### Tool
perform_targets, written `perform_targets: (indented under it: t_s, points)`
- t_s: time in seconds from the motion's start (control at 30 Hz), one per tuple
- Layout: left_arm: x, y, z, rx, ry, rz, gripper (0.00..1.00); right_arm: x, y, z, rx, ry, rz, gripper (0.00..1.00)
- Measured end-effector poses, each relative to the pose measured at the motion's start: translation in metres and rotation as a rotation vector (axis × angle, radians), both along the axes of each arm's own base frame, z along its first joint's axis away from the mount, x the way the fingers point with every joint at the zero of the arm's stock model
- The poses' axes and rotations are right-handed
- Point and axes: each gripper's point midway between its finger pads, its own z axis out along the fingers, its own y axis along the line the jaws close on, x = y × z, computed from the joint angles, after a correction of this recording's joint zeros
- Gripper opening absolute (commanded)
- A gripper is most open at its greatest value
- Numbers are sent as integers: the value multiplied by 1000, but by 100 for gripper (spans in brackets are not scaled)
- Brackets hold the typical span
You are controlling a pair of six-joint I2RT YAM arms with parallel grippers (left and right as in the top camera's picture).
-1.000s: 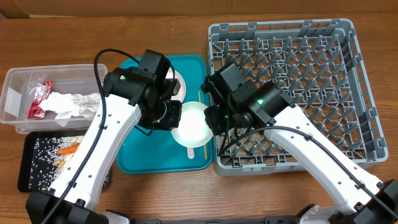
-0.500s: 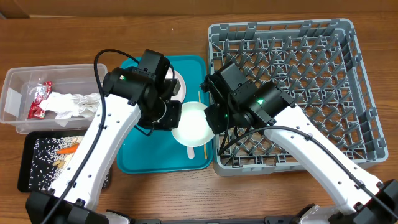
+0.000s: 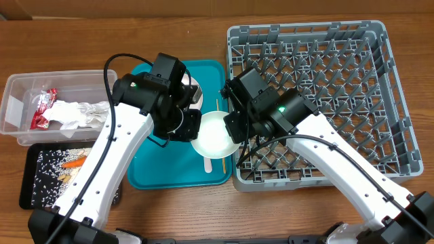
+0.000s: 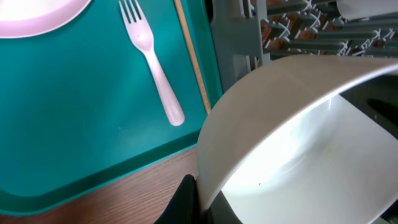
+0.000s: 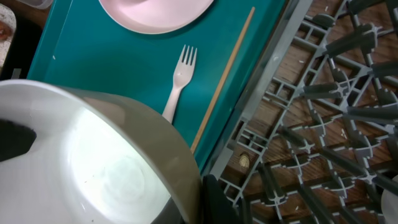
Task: Sort waste into correct bins and load items into the dishwasher
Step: 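Close the right gripper on the white bowl rim, open the left gripper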
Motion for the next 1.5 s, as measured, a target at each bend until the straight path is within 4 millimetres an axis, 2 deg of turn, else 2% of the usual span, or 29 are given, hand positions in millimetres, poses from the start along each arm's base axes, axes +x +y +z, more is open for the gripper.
perform_targets:
  t_s: [0.13, 0.17, 0.23, 0.27, 0.33, 0.57, 0.67, 0.73, 0.8, 0.83, 0.9, 0.93, 1.03, 1.13, 1.23, 1.3, 1.37, 1.47, 1.5]
  points:
    - [1, -1, 1, -8, -4, -1, 5, 1, -1, 0, -5, -7, -2, 4]
    - [2, -2, 1, -10, -8, -1, 19, 2, -1, 0, -7, -9, -4, 4]
    - [3, -5, 3, -31, -14, -8, 39, 2, 0, 0, -2, -8, -2, 4]
    - [5, -7, 3, -38, -20, -11, 61, 2, 3, 2, 13, -9, 4, 4]
    - [5, -8, 3, -43, -22, -18, 95, -1, 7, 3, 24, -4, 15, 4]
    - [8, -7, 8, -56, -34, -15, 96, 10, -6, 1, -45, -59, -24, 4]
    - [18, -1, 29, -72, -69, 14, 98, 20, -14, 3, -92, -113, -56, 4]
    - [27, 5, 51, -86, -110, 40, 100, 31, -18, 6, -113, -164, -81, 4]
    - [39, 11, 79, -107, -185, 65, 100, 47, -24, 14, -144, -248, -124, 4]
    - [43, 13, 88, -114, -211, 73, 100, 51, -25, 16, -150, -271, -137, 4]
    - [48, 16, 99, -122, -247, 84, 100, 74, -33, 31, -181, -393, -208, 4]
    - [49, 16, 103, -125, -257, 85, 100, 90, -44, 46, -224, -497, -284, 4]
    - [50, 22, 100, -92, -257, 95, 100, 117, -74, 78, -305, -684, -459, 4]
    - [58, 43, 94, 36, -294, 135, 100, 138, -104, 102, -316, -788, -610, 4]
    - [65, 70, 90, 187, -335, 182, 100, 163, -156, 121, -328, -871, -807, 4]
    - [68, 80, 90, 240, -351, 199, 100, 176, -187, 121, -361, -891, -894, 4]
    - [70, 86, 90, 275, -360, 209, 100, 193, -213, 112, -422, -907, -952, 4]
    - [70, 90, 90, 297, -367, 216, 100, 206, -233, 94, -531, -903, -976, 4]
    - [71, 91, 90, 304, -369, 218, 100, 212, -238, 80, -612, -894, -965, 4]
